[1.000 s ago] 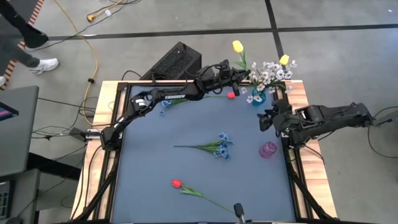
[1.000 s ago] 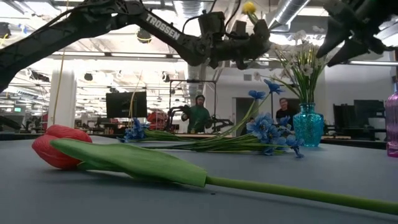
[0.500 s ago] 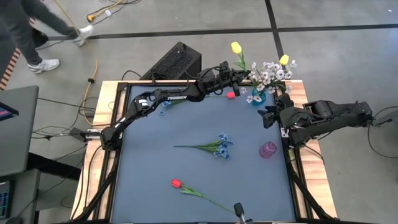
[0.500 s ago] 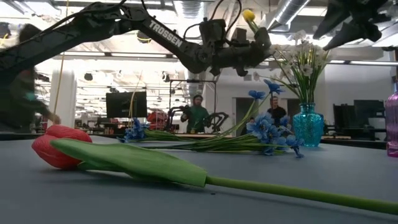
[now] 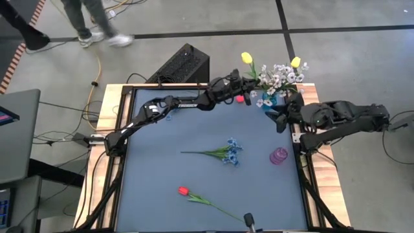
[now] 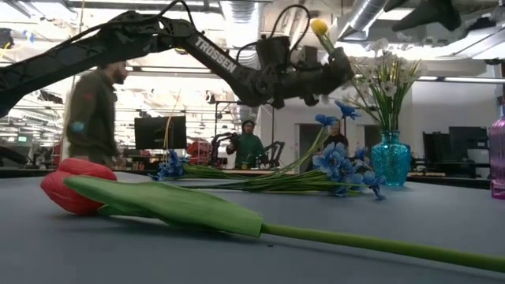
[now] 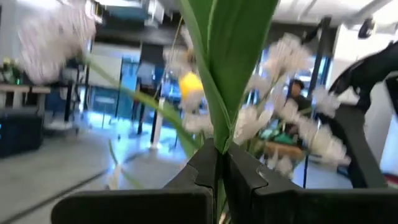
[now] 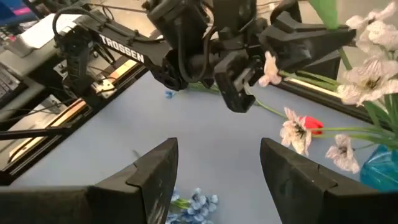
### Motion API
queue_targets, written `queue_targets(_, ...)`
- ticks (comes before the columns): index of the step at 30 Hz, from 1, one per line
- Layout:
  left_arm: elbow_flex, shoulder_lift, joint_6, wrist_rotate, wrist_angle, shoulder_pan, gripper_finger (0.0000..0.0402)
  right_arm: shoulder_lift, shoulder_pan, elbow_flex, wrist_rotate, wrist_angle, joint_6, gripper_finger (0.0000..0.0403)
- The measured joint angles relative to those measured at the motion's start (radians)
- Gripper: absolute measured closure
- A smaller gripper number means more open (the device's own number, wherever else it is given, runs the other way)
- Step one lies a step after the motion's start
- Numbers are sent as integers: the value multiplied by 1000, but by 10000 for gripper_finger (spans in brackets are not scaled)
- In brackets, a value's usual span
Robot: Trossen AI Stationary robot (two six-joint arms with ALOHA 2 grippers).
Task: Sort flowers into vase by color
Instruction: Put the yellow flower into the blue vase
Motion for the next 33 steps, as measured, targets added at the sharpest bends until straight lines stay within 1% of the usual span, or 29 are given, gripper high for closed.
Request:
queue_targets(2,0,1,-4,-3,31,0,401,0,0,6,0,-8,0,148)
queue_targets(12,0,2,-12,-5,33,-7,401,5,0,8,-22,-26,9,148)
queue_targets(16,0,4,-12,-9,92,-13,401,4,0,8,-23,-26,9,148)
queue_targets(21,0,5,-5,-25,33,-10,401,4,0,8,-23,-29,8,148)
queue_targets(25,0,5,-3,-38,21,-12,401,4,0,8,-31,-30,9,148)
queue_targets(33,0,5,81,-37,14,-23,401,5,0,8,-50,-31,3,148)
